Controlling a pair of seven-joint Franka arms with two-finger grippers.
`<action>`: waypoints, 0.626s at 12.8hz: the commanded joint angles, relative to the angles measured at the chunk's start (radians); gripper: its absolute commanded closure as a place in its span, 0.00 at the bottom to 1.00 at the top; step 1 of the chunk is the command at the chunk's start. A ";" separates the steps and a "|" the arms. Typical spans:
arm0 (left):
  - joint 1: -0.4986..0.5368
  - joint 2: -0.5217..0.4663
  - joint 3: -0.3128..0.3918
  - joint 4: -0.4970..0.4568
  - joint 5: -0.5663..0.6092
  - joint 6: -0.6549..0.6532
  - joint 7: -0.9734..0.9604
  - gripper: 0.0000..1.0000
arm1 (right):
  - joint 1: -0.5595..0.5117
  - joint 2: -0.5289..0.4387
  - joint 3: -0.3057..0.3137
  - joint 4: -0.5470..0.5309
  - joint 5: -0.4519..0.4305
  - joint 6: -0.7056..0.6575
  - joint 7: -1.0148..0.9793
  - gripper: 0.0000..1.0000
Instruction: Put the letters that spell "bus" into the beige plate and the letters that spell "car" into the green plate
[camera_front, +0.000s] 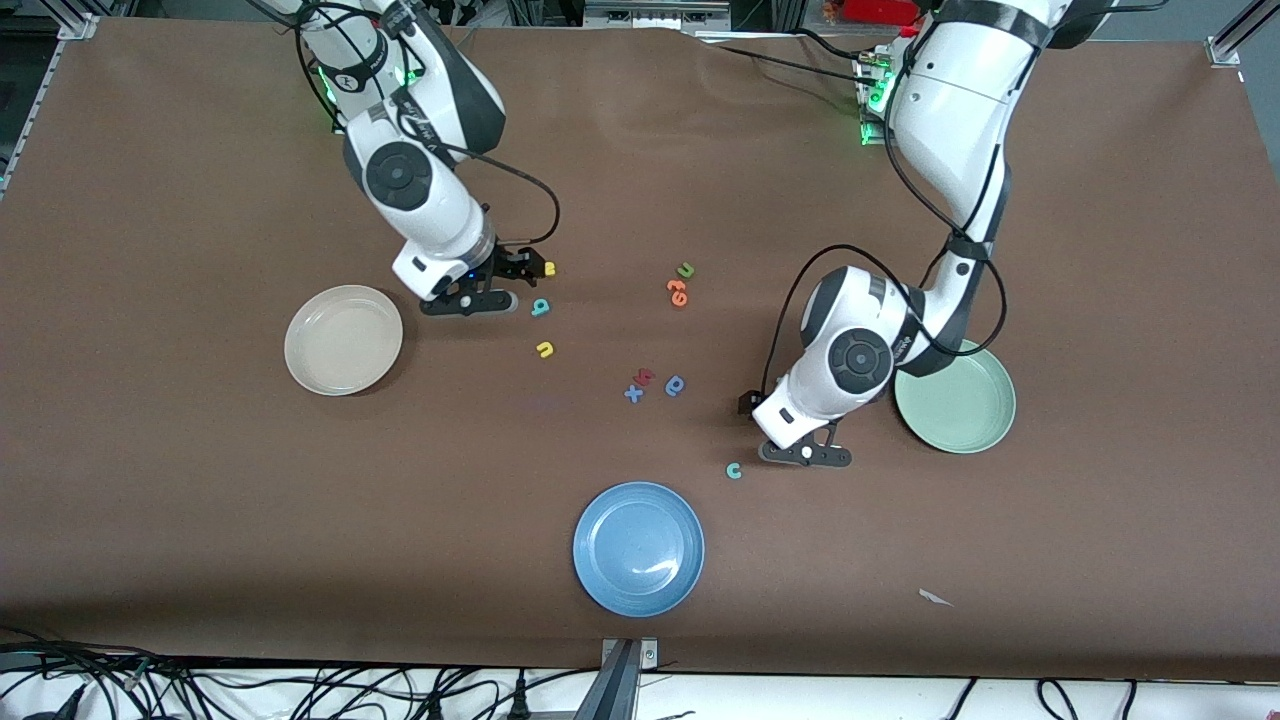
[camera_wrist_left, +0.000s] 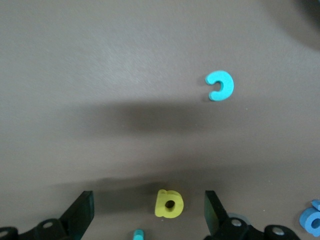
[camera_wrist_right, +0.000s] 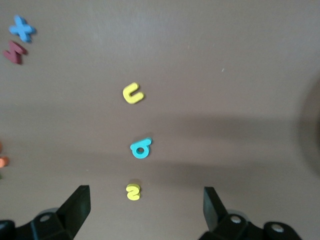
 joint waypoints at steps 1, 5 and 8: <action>-0.031 0.027 0.016 0.018 0.007 0.007 -0.024 0.10 | -0.008 -0.030 0.035 -0.093 -0.083 0.071 0.087 0.00; -0.046 0.037 0.018 0.021 0.062 0.007 -0.087 0.28 | 0.018 0.070 0.058 -0.092 -0.282 0.143 0.291 0.00; -0.062 0.043 0.018 0.018 0.076 0.007 -0.131 0.47 | 0.026 0.127 0.058 -0.092 -0.373 0.189 0.395 0.00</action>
